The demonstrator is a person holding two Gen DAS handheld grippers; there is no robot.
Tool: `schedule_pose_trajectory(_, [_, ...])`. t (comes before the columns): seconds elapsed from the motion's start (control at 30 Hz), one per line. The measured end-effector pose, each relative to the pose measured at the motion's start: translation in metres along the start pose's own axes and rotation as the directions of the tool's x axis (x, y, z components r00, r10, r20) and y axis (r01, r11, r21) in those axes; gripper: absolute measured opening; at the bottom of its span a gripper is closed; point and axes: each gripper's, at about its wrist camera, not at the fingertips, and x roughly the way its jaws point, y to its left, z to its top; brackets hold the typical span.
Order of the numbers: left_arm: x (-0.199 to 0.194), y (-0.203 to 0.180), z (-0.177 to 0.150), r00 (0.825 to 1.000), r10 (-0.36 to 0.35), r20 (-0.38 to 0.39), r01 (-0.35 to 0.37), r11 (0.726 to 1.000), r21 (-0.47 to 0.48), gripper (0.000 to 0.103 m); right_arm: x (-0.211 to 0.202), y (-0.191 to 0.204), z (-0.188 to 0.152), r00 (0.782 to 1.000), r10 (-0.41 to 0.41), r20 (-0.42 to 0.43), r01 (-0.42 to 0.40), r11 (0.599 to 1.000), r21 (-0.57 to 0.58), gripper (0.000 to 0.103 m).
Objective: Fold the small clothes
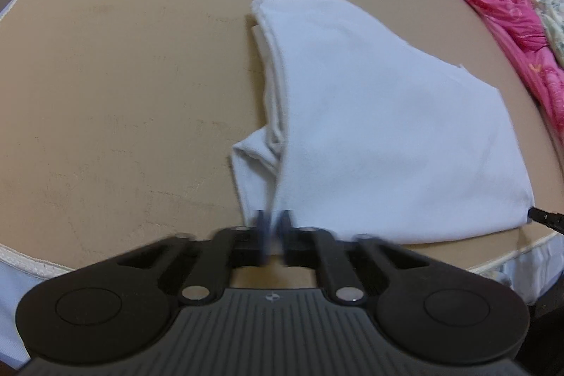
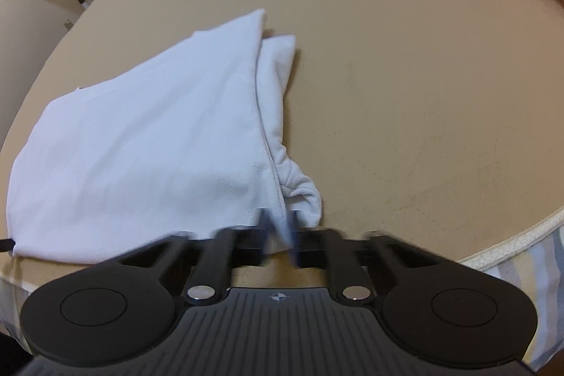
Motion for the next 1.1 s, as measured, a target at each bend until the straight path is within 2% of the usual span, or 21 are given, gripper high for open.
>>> schedule_pose_trajectory(0.07, [-0.015, -0.001, -0.002, 0.998, -0.012, 0.058, 0.012, 1.000, -0.005, 0.003, -0.016, -0.005, 0.001, 0.997, 0.028, 0.073, -0.031, 0.998, 0.047, 0.004])
schedule_pose_trajectory(0.13, [-0.037, 0.003, -0.008, 0.992, -0.056, 0.116, 0.062, 0.997, -0.044, 0.003, -0.037, -0.014, -0.001, 0.985, 0.077, 0.154, -0.097, 0.988, 0.122, 0.004])
schedule_pose_trajectory(0.17, [-0.044, 0.005, -0.015, 0.989, -0.061, 0.132, 0.069, 0.996, -0.060, 0.003, -0.046, -0.017, -0.004, 0.979, 0.094, 0.180, -0.121, 0.981, 0.150, 0.003])
schedule_pose_trajectory(0.2, [-0.042, 0.008, -0.018, 0.992, -0.047, 0.115, 0.055, 0.996, -0.073, 0.003, -0.049, -0.019, -0.007, 0.979, 0.091, 0.182, -0.121, 0.979, 0.162, 0.003])
schedule_pose_trajectory(0.27, [-0.023, 0.013, -0.019, 0.999, 0.011, 0.031, -0.007, 0.994, -0.105, 0.002, -0.038, -0.020, -0.014, 0.994, 0.035, 0.108, -0.054, 0.984, 0.172, 0.004])
schedule_pose_trajectory(0.3, [-0.013, 0.013, -0.019, 0.996, 0.085, -0.005, -0.085, 0.991, -0.099, 0.002, -0.028, -0.021, -0.016, 0.998, 0.010, 0.058, -0.020, 0.984, 0.175, 0.004])
schedule_pose_trajectory(0.37, [-0.014, 0.010, -0.016, 0.991, 0.133, 0.025, -0.131, 0.988, -0.077, 0.003, -0.012, -0.020, -0.017, 0.998, -0.052, -0.028, 0.056, 0.987, 0.151, 0.003])
schedule_pose_trajectory(0.4, [-0.022, 0.007, -0.015, 0.991, 0.116, 0.072, -0.111, 0.991, -0.068, 0.003, -0.013, -0.019, -0.016, 0.996, -0.093, -0.011, 0.093, 0.986, 0.136, 0.006])
schedule_pose_trajectory(0.43, [-0.030, 0.003, -0.014, 0.989, 0.085, 0.122, -0.080, 0.996, -0.051, 0.004, -0.021, -0.017, -0.014, 0.990, -0.132, 0.055, 0.125, 0.984, 0.126, 0.007])
schedule_pose_trajectory(0.47, [-0.038, -0.003, -0.014, 0.985, 0.045, 0.166, -0.041, 0.999, -0.025, 0.006, -0.032, -0.014, -0.012, 0.981, -0.135, 0.138, 0.119, 0.986, 0.118, 0.007])
schedule_pose_trajectory(0.53, [-0.041, -0.017, -0.015, 0.979, -0.007, 0.203, -0.001, 0.999, 0.037, 0.008, -0.050, -0.006, -0.008, 0.961, -0.074, 0.265, 0.054, 0.995, 0.080, 0.012])
schedule_pose_trajectory(0.57, [-0.037, -0.026, -0.017, 0.980, 0.000, 0.198, -0.014, 0.997, 0.071, 0.008, -0.051, -0.002, -0.008, 0.959, -0.029, 0.283, 0.014, 0.998, 0.056, 0.016])
schedule_pose_trajectory(0.6, [-0.030, -0.033, -0.018, 0.982, 0.019, 0.185, -0.038, 0.994, 0.098, 0.008, -0.048, 0.002, -0.008, 0.962, 0.016, 0.271, -0.028, 0.999, 0.041, 0.023])
schedule_pose_trajectory(0.67, [-0.012, -0.041, -0.019, 0.988, 0.085, 0.132, -0.102, 0.986, 0.135, 0.008, -0.030, 0.010, -0.010, 0.978, 0.086, 0.188, -0.091, 0.996, 0.017, 0.026])
schedule_pose_trajectory(0.7, [-0.002, -0.044, -0.022, 0.988, 0.126, 0.093, -0.139, 0.979, 0.149, 0.008, -0.018, 0.014, -0.011, 0.987, 0.078, 0.139, -0.078, 0.997, -0.004, 0.026])
schedule_pose_trajectory(0.73, [0.007, -0.046, -0.024, 0.985, 0.165, 0.056, -0.172, 0.972, 0.160, 0.008, -0.004, 0.018, -0.013, 0.996, 0.036, 0.080, -0.033, 0.999, -0.037, 0.026])
schedule_pose_trajectory(0.8, [0.014, -0.047, -0.026, 0.976, 0.213, 0.044, -0.218, 0.961, 0.170, 0.008, 0.018, 0.019, -0.015, 0.999, -0.047, -0.020, 0.045, 0.996, -0.076, 0.026])
schedule_pose_trajectory(1.1, [0.011, -0.050, -0.027, 0.976, 0.210, 0.054, -0.216, 0.961, 0.172, 0.010, 0.012, 0.024, -0.016, 0.999, -0.054, -0.009, 0.053, 0.995, -0.083, 0.029])
